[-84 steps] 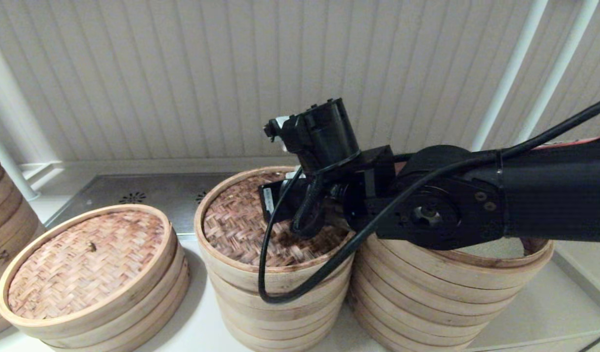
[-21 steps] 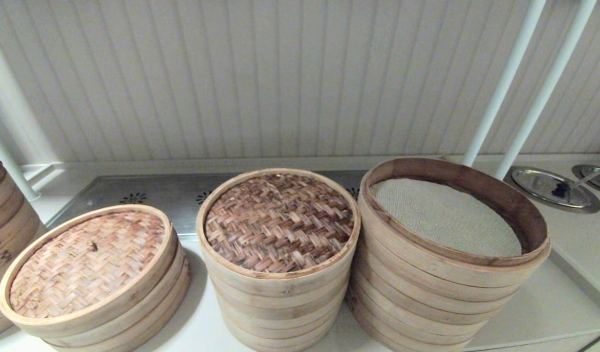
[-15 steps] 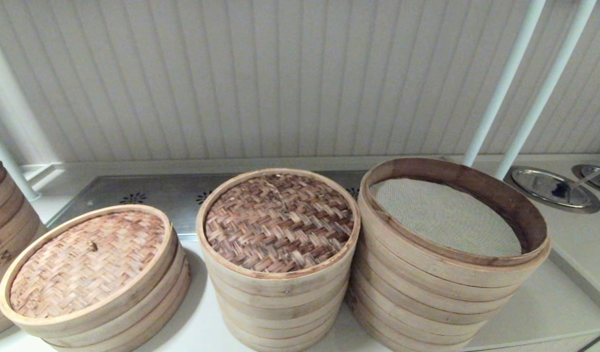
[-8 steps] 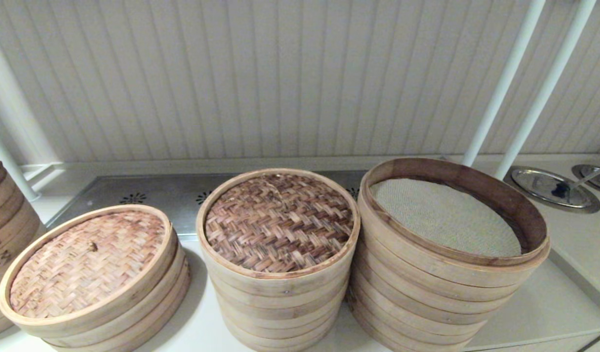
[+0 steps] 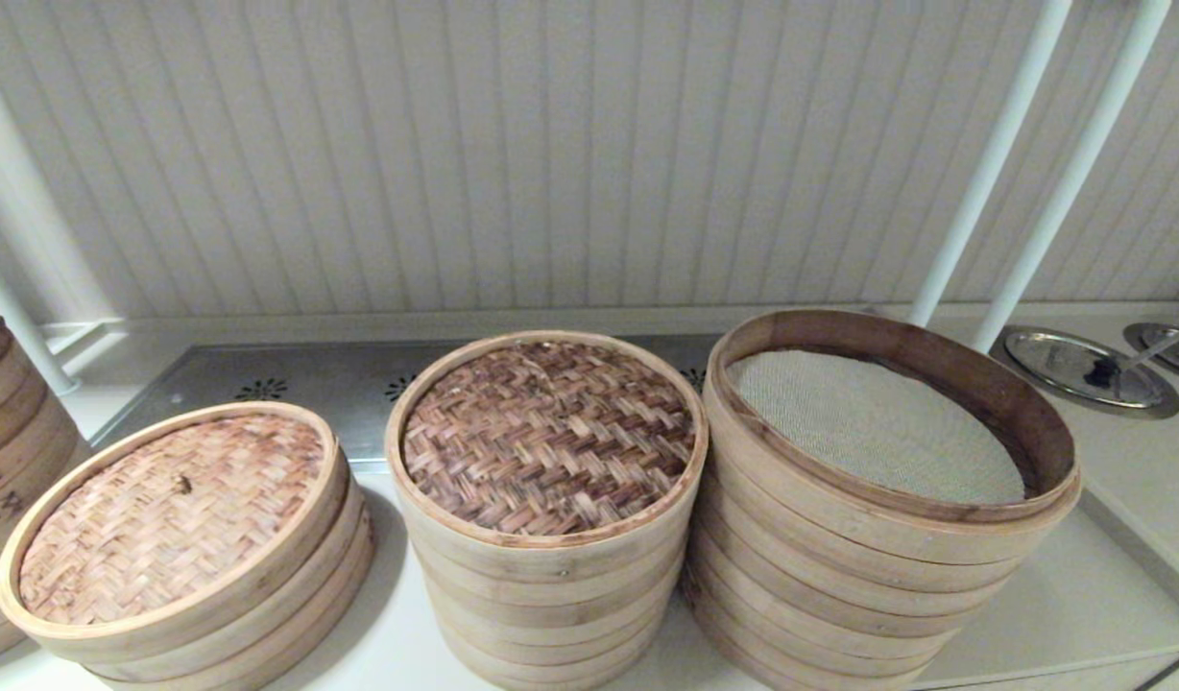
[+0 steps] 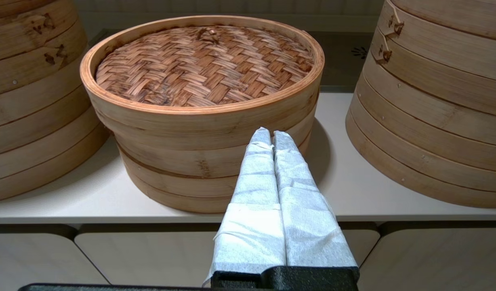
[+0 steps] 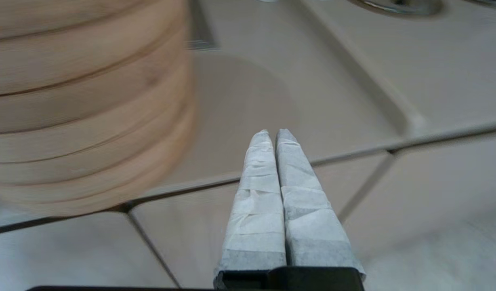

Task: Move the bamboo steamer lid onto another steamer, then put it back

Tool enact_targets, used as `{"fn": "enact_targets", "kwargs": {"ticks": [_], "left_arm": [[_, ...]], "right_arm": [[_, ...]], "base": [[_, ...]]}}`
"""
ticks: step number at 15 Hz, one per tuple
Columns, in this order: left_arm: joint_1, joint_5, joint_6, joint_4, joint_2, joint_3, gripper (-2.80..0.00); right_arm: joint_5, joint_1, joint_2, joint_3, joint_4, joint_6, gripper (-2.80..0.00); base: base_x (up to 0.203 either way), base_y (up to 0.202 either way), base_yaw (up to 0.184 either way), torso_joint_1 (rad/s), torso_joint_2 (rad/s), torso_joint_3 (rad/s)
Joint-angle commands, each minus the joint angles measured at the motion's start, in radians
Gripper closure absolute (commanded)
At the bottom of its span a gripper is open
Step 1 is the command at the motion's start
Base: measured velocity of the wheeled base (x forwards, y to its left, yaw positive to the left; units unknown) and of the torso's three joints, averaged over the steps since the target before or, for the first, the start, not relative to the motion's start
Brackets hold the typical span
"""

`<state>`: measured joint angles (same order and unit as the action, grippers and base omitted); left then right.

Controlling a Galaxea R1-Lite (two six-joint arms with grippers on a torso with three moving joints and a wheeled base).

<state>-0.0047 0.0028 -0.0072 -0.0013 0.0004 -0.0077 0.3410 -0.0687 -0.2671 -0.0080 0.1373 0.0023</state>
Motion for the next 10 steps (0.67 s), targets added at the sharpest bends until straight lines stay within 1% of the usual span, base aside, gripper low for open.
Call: {"fn": "enact_targets", "kwargs": {"ticks": [1,5,6,7,10], "left_arm": [[0.0,0.0,0.0,0.0,0.0,0.0,0.0],[0.0,0.0,0.0,0.0,0.0,0.0,0.0],[0.0,0.0,0.0,0.0,0.001,0.0,0.0],[0.0,0.0,0.0,0.0,0.0,-0.001,0.0],[0.0,0.0,0.0,0.0,0.0,0.0,0.0]], "right_arm": [[-0.064,0.09,0.035,-0.008,-0.022,0.004,0.0],[-0.148,0.076,0.146,-0.006,-0.029,-0.005,0.0],[-0.206,0.075,0.188,-0.006,-0.038,-0.017,0.0],[-0.284,0.074,0.215,-0.009,-0.082,-0.028,0.0],[-0.337,0.073,0.264,0.007,-0.127,-0.044,0.0]], "base": [[0.0,0.0,0.0,0.0,0.0,0.0],[0.0,0.0,0.0,0.0,0.0,0.0],[0.0,0.0,0.0,0.0,0.0,0.0],[0.0,0.0,0.0,0.0,0.0,0.0],[0.0,0.0,0.0,0.0,0.0,0.0]]}}
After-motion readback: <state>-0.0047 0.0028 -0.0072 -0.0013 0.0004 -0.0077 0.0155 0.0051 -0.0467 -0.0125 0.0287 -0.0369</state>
